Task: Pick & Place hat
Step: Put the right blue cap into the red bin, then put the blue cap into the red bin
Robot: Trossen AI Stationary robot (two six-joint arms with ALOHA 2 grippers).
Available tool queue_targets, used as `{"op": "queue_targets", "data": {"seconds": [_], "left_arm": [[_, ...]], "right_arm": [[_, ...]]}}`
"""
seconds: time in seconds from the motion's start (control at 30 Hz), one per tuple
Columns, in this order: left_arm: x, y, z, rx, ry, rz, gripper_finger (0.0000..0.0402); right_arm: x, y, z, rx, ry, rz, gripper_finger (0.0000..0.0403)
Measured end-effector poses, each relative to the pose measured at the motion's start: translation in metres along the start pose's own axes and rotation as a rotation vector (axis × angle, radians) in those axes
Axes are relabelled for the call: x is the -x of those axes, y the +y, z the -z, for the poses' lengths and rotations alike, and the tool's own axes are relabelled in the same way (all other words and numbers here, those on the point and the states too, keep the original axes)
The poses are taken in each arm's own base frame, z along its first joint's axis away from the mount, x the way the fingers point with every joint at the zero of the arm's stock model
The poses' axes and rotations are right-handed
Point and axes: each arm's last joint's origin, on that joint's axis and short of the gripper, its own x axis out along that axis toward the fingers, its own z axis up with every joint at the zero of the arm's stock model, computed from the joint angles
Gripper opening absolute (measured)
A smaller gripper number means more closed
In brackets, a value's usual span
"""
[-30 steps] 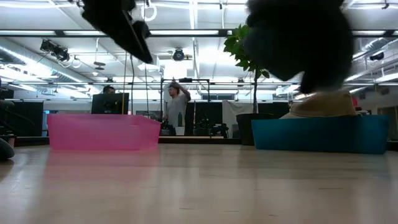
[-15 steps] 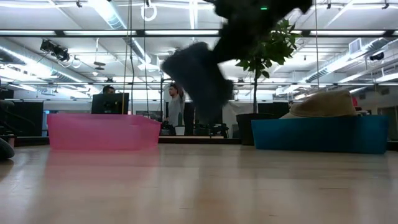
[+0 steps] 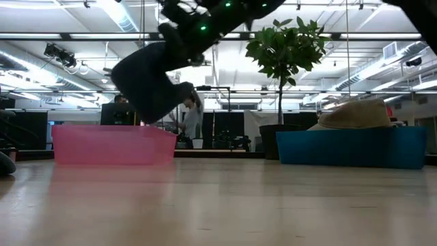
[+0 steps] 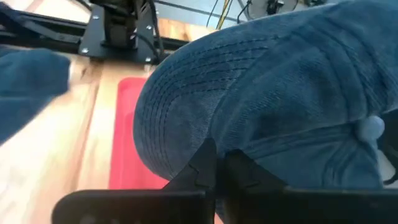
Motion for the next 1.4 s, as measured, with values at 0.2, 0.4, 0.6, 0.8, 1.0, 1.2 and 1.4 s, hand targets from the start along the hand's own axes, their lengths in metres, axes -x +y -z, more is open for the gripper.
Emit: {"op": "queue_targets", "data": {"seconds": [0.2,0.4,0.6,0.8,1.0,1.2,1.4], "left_arm": [[0.0,0.0,0.002,-0.025,0.024,0.002,0.0206],[0.0,0.0,0.004,-0.031,0.04,0.001,0.0206],[0.0,0.0,0.004,-0.031,0.04,0.002,0.0206],[0.0,0.0,0.004,-0.031,0.041,0.002,0.0206],[0.0,0.0,0.005,0.026,0.051,0.0,0.0206],[0.001,-0.001,0.008,0.224,0.088,0.028,0.0206],[0.003,-0.01,0.01,0.39,0.135,0.143,0.0206]], "right_arm": [[-0.038,-0.004,0.011,0.009,0.028,-0.023,0.0008],[-0.058,-0.013,0.032,0.009,0.08,-0.019,0.0008],[-0.059,-0.022,0.038,-0.004,0.117,-0.012,0.003],[-0.06,-0.023,0.036,-0.008,0.1,-0.005,0.0089],[-0.058,-0.023,0.035,-0.005,0.106,-0.008,0.0142],[-0.031,-0.018,0.016,0.053,0.124,-0.035,0.0162],[0.026,-0.021,-0.009,0.09,0.201,-0.078,0.0156]]}}
